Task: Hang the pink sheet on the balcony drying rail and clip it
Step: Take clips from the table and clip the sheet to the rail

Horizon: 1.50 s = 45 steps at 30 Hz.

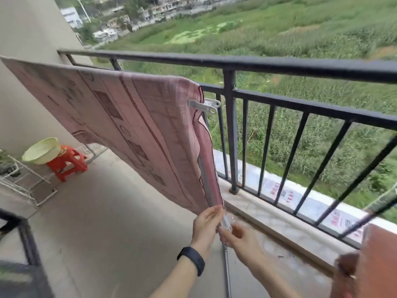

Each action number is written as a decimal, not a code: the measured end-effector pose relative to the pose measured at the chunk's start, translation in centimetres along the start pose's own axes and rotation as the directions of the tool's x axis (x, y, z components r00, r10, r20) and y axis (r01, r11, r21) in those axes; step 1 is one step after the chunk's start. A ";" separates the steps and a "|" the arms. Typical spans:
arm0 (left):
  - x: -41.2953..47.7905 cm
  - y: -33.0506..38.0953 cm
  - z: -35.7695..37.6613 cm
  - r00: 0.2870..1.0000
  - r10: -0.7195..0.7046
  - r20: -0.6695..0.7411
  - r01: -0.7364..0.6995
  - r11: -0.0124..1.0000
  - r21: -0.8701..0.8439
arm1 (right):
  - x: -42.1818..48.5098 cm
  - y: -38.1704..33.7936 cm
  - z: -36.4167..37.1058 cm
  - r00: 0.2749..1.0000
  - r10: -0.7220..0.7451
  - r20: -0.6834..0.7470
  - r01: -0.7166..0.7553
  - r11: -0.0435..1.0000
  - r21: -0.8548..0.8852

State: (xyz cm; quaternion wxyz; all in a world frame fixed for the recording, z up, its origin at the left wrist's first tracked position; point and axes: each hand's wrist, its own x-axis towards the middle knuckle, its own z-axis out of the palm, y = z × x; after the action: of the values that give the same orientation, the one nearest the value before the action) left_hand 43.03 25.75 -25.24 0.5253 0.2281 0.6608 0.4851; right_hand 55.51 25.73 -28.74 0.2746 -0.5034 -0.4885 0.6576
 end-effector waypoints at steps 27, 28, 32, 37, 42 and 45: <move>20.2 1.7 3.3 0.540 -0.389 0.746 -0.608 -0.794 0.025 | 13.7 15.9 7.3 0.752 0.587 -0.299 -0.147 0.592 0.792; 19.9 2.0 3.7 0.529 -0.413 0.742 -0.626 -0.780 0.012 | 15.1 16.0 7.6 0.757 0.607 -0.241 -0.124 0.497 0.859; 19.6 2.3 4.4 0.501 -0.468 0.728 -0.647 -0.761 -0.045 | 21.0 16.6 8.9 0.796 0.606 0.008 -0.077 0.087 0.993; 22.2 -1.1 3.7 0.467 -0.472 0.748 -0.605 -0.787 -0.120 | 25.8 18.0 9.4 0.731 0.682 -0.021 0.152 -0.132 0.980; 25.2 -7.3 3.1 0.659 -0.511 0.552 -0.559 -0.824 -0.096 | 25.2 20.7 9.9 0.654 0.756 -0.018 0.244 -0.189 0.951; 26.3 -11.9 3.2 0.731 -0.511 0.453 -0.522 -0.846 -0.111 | 24.9 22.3 10.6 0.677 0.736 -0.013 0.283 -0.245 0.927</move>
State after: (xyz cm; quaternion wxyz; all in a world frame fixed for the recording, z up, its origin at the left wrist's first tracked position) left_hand 39.41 43.30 -48.08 -0.1390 0.7845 0.2585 -0.5463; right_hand 40.07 34.75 -58.88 0.5425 -0.3793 0.4499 0.5995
